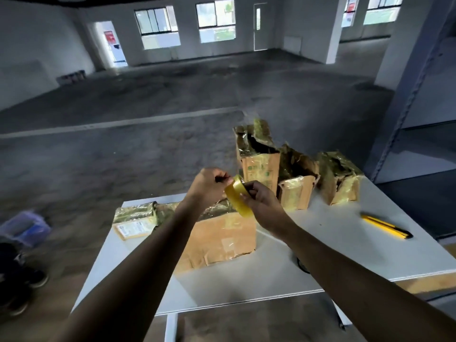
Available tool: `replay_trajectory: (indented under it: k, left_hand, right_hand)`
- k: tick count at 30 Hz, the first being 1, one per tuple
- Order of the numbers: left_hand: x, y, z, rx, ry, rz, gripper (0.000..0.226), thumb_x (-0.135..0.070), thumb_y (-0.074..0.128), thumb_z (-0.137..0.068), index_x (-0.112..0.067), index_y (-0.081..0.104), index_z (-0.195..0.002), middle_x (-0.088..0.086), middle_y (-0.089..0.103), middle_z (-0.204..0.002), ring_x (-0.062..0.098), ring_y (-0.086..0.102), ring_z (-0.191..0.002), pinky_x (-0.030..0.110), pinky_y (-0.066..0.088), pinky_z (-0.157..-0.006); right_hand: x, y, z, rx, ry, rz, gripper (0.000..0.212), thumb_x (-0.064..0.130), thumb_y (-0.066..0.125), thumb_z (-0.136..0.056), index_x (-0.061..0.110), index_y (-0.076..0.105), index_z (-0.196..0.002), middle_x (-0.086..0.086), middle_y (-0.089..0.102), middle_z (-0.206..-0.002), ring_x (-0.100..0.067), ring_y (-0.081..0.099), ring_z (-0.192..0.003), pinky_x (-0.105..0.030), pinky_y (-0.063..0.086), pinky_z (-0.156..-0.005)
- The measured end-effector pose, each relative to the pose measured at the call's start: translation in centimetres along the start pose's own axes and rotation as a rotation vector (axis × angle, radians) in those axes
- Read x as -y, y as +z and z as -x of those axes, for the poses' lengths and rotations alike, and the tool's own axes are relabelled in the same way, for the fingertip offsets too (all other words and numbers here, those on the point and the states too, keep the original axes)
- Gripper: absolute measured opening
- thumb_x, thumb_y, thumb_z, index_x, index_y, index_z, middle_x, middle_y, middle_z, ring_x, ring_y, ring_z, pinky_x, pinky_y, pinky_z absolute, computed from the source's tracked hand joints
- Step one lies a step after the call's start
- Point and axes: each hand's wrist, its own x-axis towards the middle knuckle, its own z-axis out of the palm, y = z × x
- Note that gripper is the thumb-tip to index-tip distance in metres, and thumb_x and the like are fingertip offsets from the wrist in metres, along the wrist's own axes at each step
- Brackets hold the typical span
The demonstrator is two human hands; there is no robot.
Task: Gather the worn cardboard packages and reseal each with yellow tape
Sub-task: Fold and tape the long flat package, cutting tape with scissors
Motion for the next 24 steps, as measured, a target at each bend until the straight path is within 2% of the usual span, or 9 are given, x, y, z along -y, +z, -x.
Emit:
replay_trajectory:
  k: [3,5,7,10,13,16,19,22,24]
  left_hand:
    - [1.5,-1.4,0.4,0.036,-0.026,-0.158,0.038,-0.010,0.055,-0.098,-0.017,0.048,-0.061,-0.007,0.043,-0.058,0.014,0.040,-0.061,0.022,0.032,-0.051]
    - [2.1,-2.3,0.7,0.011,-0.044,-0.215,0.038,-0.012,0.052,-0.098,-0.018,0.044,-0.062,-0.004,0.044,-0.060,0.020,0.044,-0.068,0.033,0.029,-0.055]
    - [2.5,-3.1,1.2,-0.037,-0.069,-0.262,0.024,-0.014,0.050,-0.099,-0.013,0.055,-0.075,0.003,0.055,-0.072,0.027,0.053,-0.077,0.030,0.031,-0.062]
    - [3.5,-3.9,1.9,-0.115,-0.051,-0.270,0.015,-0.013,0.050,-0.099,-0.003,0.061,-0.100,0.016,0.065,-0.094,0.033,0.058,-0.089,0.033,0.037,-0.068]
    - [4.8,-4.5,2.7,-0.164,0.016,-0.302,0.012,-0.011,0.051,-0.097,-0.001,0.057,-0.100,0.023,0.065,-0.099,0.041,0.059,-0.092,0.045,0.045,-0.075]
    - [5.4,-5.5,2.9,-0.187,0.069,-0.295,0.007,-0.007,0.052,-0.096,-0.003,0.056,-0.096,0.021,0.064,-0.097,0.041,0.057,-0.091,0.045,0.044,-0.076]
    - [5.9,-6.6,2.8,-0.192,0.117,-0.271,0.010,-0.006,0.052,-0.096,-0.013,0.051,-0.089,0.009,0.058,-0.092,0.036,0.056,-0.093,0.043,0.042,-0.080]
    - [7.1,-7.7,2.2,-0.183,0.082,-0.167,0.018,-0.002,0.049,-0.096,-0.015,0.048,-0.084,-0.001,0.057,-0.081,0.034,0.061,-0.088,0.044,0.049,-0.077]
    - [7.8,-8.3,2.0,-0.209,0.069,-0.092,0.012,-0.011,0.056,-0.096,-0.017,0.049,-0.089,-0.001,0.062,-0.082,0.029,0.062,-0.083,0.043,0.053,-0.076]
  right_hand:
    - [0.4,1.4,-0.2,0.051,-0.004,0.049,0.017,0.010,0.054,-0.101,0.005,0.058,-0.116,-0.009,0.066,-0.103,-0.016,0.060,-0.091,-0.027,0.050,-0.074]
    - [0.7,2.4,-0.5,0.084,-0.017,0.083,0.019,0.018,0.056,-0.100,0.010,0.059,-0.117,-0.007,0.069,-0.107,-0.021,0.065,-0.096,-0.039,0.054,-0.080]
    - [1.0,3.4,-0.8,0.129,-0.032,0.127,0.025,0.023,0.058,-0.099,0.015,0.058,-0.122,-0.004,0.070,-0.112,-0.021,0.067,-0.101,-0.042,0.055,-0.084]
    - [1.6,4.7,-1.1,0.199,-0.039,0.222,0.035,0.024,0.060,-0.099,0.017,0.053,-0.133,0.000,0.066,-0.117,-0.011,0.066,-0.100,-0.025,0.056,-0.079]
    - [2.0,5.7,-1.7,0.224,-0.069,0.346,0.043,0.027,0.060,-0.098,0.015,0.051,-0.138,-0.002,0.065,-0.121,-0.013,0.064,-0.104,-0.014,0.051,-0.073]
    - [2.5,6.7,-2.3,0.198,-0.047,0.384,0.038,0.031,0.061,-0.097,0.014,0.058,-0.131,-0.007,0.069,-0.117,-0.020,0.067,-0.100,-0.037,0.057,-0.083]
    - [2.8,7.5,-3.1,0.171,-0.007,0.396,0.029,0.032,0.061,-0.096,0.009,0.066,-0.114,-0.013,0.072,-0.100,-0.029,0.071,-0.087,-0.055,0.057,-0.079]
    - [3.4,8.5,-3.5,0.175,-0.025,0.448,0.032,0.033,0.061,-0.097,0.007,0.065,-0.116,-0.011,0.071,-0.103,-0.025,0.068,-0.090,-0.044,0.058,-0.078]
    - [3.6,9.0,-3.8,0.172,-0.058,0.465,0.022,0.029,0.060,-0.098,0.011,0.066,-0.109,-0.010,0.070,-0.101,-0.020,0.065,-0.089,-0.033,0.051,-0.073]
